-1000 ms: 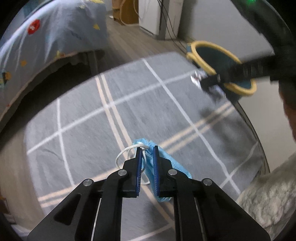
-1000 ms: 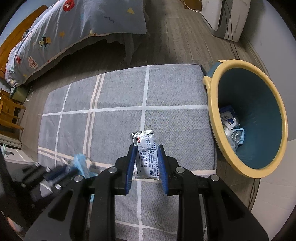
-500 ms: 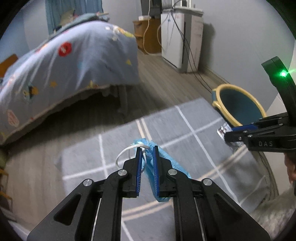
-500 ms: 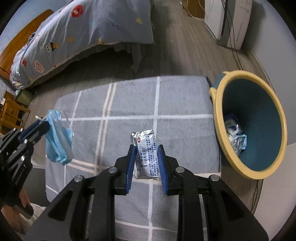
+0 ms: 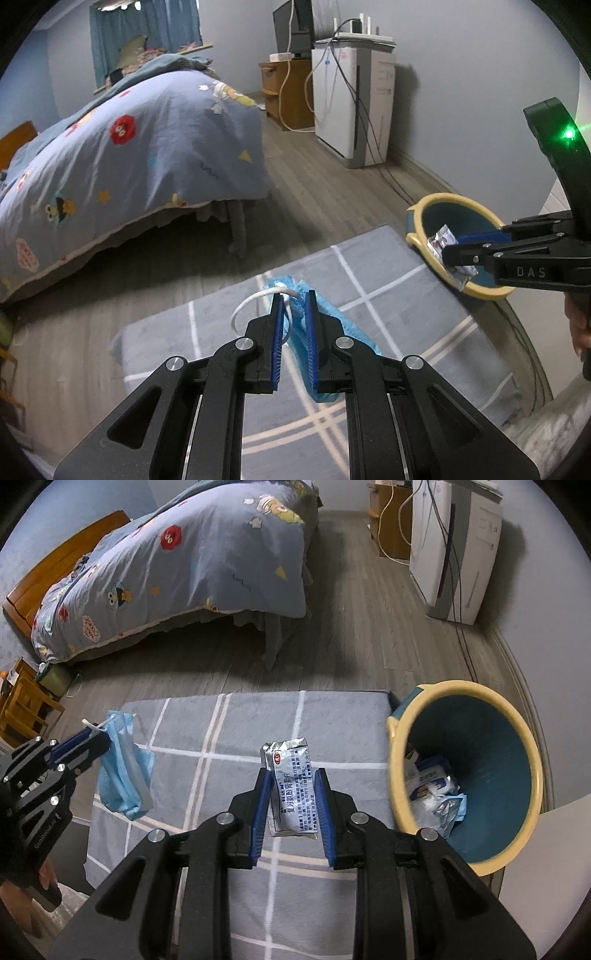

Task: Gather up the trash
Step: 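Lift the foil packet and blue mask and carry both over the teal bin, then lower both grippers into the teal bin and open them to drop the items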

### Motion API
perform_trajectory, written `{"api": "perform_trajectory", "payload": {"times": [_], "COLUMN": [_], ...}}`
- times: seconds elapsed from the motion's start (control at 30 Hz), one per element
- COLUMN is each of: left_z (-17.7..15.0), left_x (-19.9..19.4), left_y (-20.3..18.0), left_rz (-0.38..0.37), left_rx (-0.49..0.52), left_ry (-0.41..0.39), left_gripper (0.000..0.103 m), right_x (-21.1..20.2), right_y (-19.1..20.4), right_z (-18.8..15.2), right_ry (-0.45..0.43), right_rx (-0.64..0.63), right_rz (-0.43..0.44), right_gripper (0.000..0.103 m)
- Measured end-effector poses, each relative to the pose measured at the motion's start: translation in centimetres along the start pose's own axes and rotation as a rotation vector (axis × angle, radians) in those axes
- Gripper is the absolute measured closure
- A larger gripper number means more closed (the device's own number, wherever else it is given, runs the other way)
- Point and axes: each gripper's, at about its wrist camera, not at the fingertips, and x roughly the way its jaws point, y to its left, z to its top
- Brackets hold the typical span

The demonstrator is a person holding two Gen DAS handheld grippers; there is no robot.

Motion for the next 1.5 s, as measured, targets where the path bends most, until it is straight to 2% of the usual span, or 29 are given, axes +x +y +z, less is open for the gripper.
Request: {"api": "perform_trajectory", "payload": {"times": [0.23, 0.47, 0.73, 0.9, 1.2, 1.27, 1.5], "left_z": [1.7, 2.9, 4.8, 6.2, 7.5, 7.9, 8.5], "left_x": [1.6, 2.9, 4.1, 5.5, 9.9, 10.8, 13.0], "left_y": [-4.3, -9.1, -14.1, -16.9, -21.1, -21.5, -23.0], "left_rz": [-0.041, -0.102, -0.24, -0.303, -0.277, -0.265, -0.292], "left_rx": [0.043, 0.102, 0.127, 0.15, 0.265, 0.27, 0.266], "left_ry": [0.001, 0.001, 0.012, 0.027, 0.118, 0.13, 0.152], "left_gripper": [0.091, 0.091, 0.091, 0.091, 0.091, 0.091, 0.091], "right_x": [-1.1, -2.3, -2.9, -1.6, -0.2, 0.0, 0.9], "right_y": [-4.1, -10.1, -17.9, -21.3, -23.9, -24.3, -25.9], "right_z": [-0.1, -0.7, -1.4, -2.5, -3.1, -3.3, -3.8], "right_ry": [-0.018, -0.034, -0.063, -0.033, -0.016, -0.015, 0.003], "right_rx": [0.059, 0.175, 0.362, 0.466, 0.557, 0.574, 0.622], "right_rz": [0.018, -0.003, -0.097, -0.123, -0.14, -0.136, -0.135], "right_gripper": [0.079, 0.079, 0.079, 0.079, 0.079, 0.079, 0.079]}}
